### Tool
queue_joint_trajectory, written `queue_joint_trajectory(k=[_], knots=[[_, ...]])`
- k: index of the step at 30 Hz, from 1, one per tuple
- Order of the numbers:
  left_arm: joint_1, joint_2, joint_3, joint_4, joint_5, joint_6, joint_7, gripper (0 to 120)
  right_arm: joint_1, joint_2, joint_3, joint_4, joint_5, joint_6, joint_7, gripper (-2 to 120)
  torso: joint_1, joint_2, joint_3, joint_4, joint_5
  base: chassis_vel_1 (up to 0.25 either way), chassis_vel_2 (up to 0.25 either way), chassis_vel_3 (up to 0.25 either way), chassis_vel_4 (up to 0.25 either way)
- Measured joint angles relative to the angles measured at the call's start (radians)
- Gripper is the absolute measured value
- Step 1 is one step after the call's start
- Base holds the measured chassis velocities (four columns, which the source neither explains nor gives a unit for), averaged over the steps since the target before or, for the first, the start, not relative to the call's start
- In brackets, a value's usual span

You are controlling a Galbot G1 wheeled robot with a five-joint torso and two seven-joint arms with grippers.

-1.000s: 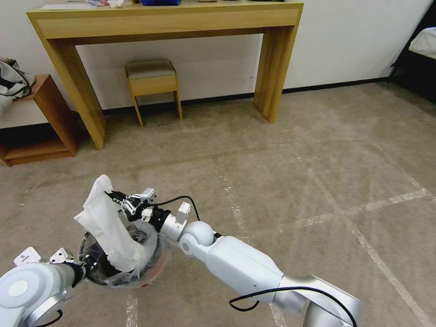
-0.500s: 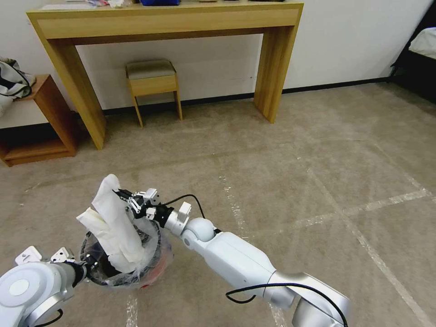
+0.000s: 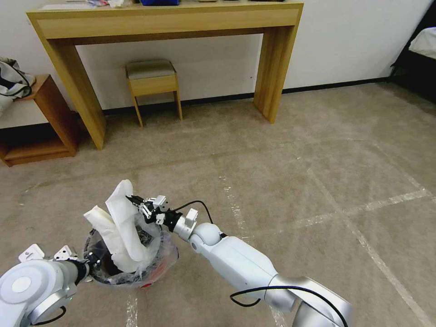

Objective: Pick up the trash bin and place the garbage on the floor into it.

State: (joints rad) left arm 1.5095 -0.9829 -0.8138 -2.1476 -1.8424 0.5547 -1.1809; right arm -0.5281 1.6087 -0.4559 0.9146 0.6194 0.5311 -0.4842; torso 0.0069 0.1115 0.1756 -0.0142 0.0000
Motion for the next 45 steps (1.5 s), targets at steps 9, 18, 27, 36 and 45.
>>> queue_joint_trajectory(k=[9, 18, 27, 36, 45], knots=[[-0.015, 0.000, 0.003, 0.014, -0.019, -0.004, -0.006, 0, -0.019, 0.000, 0.001, 0.053, -0.020, 0.004, 0.004, 0, 0.000, 0.000, 0.000, 0.0000, 0.0000, 0.000, 0.000, 0.000, 0.000], [-0.016, 0.003, 0.001, 0.025, -0.028, -0.005, -0.009, 0, -0.029, -0.001, 0.010, 0.079, -0.058, 0.032, 0.010, 0, 0.000, 0.000, 0.000, 0.0000, 0.0000, 0.000, 0.000, 0.000, 0.000], [-0.012, 0.009, 0.007, 0.024, -0.049, 0.005, -0.020, 0, 0.001, -0.001, 0.031, 0.153, -0.095, 0.047, 0.054, 0, 0.000, 0.000, 0.000, 0.0000, 0.0000, 0.000, 0.000, 0.000, 0.000], [-0.006, 0.015, 0.005, 0.018, -0.060, 0.005, -0.027, 0, -0.008, -0.001, 0.033, 0.159, -0.145, 0.071, 0.063, 0, 0.000, 0.000, 0.000, 0.0000, 0.0000, 0.000, 0.000, 0.000, 0.000], [-0.014, 0.009, 0.006, 0.017, -0.066, 0.003, -0.031, 0, -0.019, -0.001, 0.053, 0.058, -0.190, 0.119, 0.026, 0, 0.000, 0.000, 0.000, -0.0001, 0.0000, 0.000, 0.000, 0.000, 0.000]])
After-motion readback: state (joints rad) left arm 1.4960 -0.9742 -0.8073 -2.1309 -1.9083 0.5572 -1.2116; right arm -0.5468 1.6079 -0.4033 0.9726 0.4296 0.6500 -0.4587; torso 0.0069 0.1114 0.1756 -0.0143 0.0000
